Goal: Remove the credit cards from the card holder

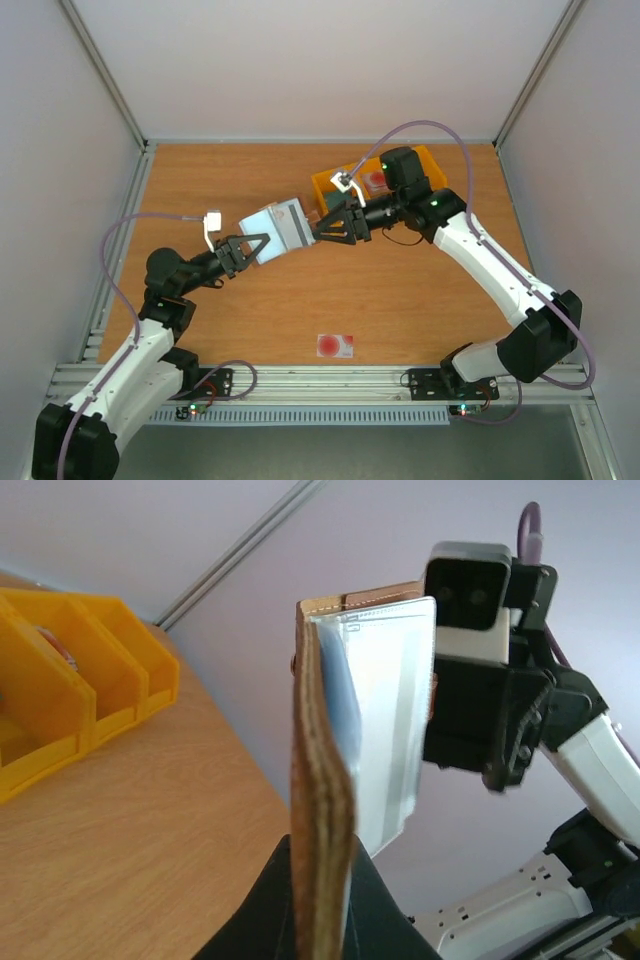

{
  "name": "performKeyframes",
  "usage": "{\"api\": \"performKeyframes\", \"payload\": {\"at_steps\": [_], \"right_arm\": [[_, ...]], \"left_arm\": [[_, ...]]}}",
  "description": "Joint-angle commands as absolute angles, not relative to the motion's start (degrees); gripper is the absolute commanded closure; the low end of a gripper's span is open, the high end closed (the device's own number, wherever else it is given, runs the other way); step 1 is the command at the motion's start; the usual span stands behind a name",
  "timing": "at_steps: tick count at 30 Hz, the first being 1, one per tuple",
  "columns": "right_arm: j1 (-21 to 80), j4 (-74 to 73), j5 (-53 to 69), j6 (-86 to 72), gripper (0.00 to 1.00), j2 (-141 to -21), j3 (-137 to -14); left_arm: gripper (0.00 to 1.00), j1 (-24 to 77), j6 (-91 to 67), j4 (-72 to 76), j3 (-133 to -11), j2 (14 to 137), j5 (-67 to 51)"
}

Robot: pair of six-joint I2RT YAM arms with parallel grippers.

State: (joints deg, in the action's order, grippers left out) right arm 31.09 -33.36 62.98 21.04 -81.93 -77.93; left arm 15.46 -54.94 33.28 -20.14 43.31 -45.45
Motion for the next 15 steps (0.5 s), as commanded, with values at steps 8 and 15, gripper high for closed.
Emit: {"api": "performKeyframes", "payload": {"at_steps": [8, 15], "right_arm": [[27.62, -30.03, 60.29, 22.13, 0.58, -80.8, -75.74], [27.82, -37.21, 66.41, 30.01, 0.21, -78.5, -76.31]], "left_arm": [[1.0, 16.49, -40.78, 34.7, -22.75, 40.75, -48.23], [1.0, 16.99, -42.13, 31.09, -23.5, 41.37, -44.88]]}}
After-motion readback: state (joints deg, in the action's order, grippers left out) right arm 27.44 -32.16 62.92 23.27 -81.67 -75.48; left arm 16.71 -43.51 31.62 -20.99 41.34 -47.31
